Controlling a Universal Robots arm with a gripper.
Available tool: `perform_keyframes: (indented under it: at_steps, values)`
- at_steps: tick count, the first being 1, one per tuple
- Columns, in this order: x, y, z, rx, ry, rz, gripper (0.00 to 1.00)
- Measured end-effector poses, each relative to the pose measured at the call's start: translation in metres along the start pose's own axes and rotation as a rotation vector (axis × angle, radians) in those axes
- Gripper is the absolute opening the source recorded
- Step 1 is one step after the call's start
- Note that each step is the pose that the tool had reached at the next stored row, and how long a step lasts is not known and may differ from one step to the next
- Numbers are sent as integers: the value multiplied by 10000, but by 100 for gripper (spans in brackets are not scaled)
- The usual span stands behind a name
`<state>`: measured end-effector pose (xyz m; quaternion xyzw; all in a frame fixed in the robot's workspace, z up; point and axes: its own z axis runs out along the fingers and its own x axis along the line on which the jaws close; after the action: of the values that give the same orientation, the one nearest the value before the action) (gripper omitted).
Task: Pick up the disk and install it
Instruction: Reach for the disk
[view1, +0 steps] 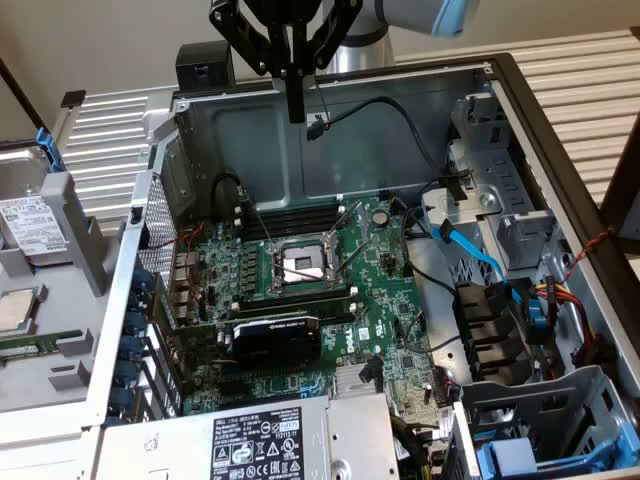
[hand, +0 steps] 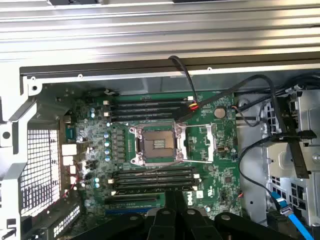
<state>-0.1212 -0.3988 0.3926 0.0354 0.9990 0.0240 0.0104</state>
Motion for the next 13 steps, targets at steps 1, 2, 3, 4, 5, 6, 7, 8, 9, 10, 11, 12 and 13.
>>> perform_keyframes:
  at_steps: [1,2,3,4,5,6,7,8,9,10,11,12,13]
  values:
    - [0,0,0,-1,0,0,11]
    - [0,0,0,0,0,0,11]
    - [0,0,0,0,0,0,11]
    - [0,0,0,0,0,0,11]
    - [0,0,0,0,0,0,11]
    - [0,0,0,0,0,0,11]
    - [0,0,0,0,0,0,11]
    - [0,0,0,0,0,0,11]
    - [0,0,0,0,0,0,11]
    - [0,0,0,0,0,0,11]
    - [0,0,0,-1,0,0,11]
    - [0,0,0,0,0,0,11]
    - [2,0,0,-1,-1,0,11]
